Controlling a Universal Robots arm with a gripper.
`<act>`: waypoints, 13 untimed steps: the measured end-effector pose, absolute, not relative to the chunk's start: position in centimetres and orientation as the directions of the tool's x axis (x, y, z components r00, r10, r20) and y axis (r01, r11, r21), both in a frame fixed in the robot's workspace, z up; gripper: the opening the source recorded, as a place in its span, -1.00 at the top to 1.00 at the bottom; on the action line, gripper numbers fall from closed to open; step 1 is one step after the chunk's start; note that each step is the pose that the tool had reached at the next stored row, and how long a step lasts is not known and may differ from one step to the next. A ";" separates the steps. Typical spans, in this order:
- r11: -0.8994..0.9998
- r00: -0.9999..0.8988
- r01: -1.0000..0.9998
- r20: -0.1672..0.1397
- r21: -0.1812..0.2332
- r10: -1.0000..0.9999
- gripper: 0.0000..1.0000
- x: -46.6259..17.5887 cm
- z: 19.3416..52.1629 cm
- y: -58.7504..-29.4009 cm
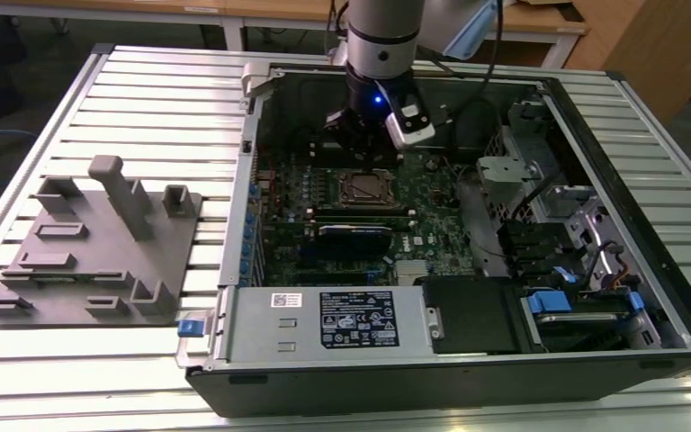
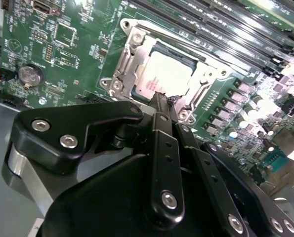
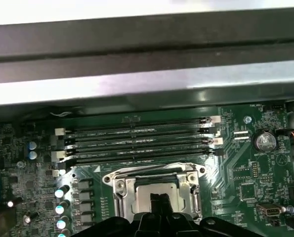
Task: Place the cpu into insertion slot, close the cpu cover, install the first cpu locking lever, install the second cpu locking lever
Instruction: 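Install the first cpu locking lever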
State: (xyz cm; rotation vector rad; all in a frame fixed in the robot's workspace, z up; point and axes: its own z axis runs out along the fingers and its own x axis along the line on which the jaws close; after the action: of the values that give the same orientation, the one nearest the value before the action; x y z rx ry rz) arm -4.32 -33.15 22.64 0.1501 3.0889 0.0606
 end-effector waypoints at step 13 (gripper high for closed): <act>0.994 -0.994 0.096 -0.046 0.042 0.098 0.80 -4.2 22.6 -34.2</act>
State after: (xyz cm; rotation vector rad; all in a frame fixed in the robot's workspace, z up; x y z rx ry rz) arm -4.25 -34.22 22.64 0.1504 3.0890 0.0611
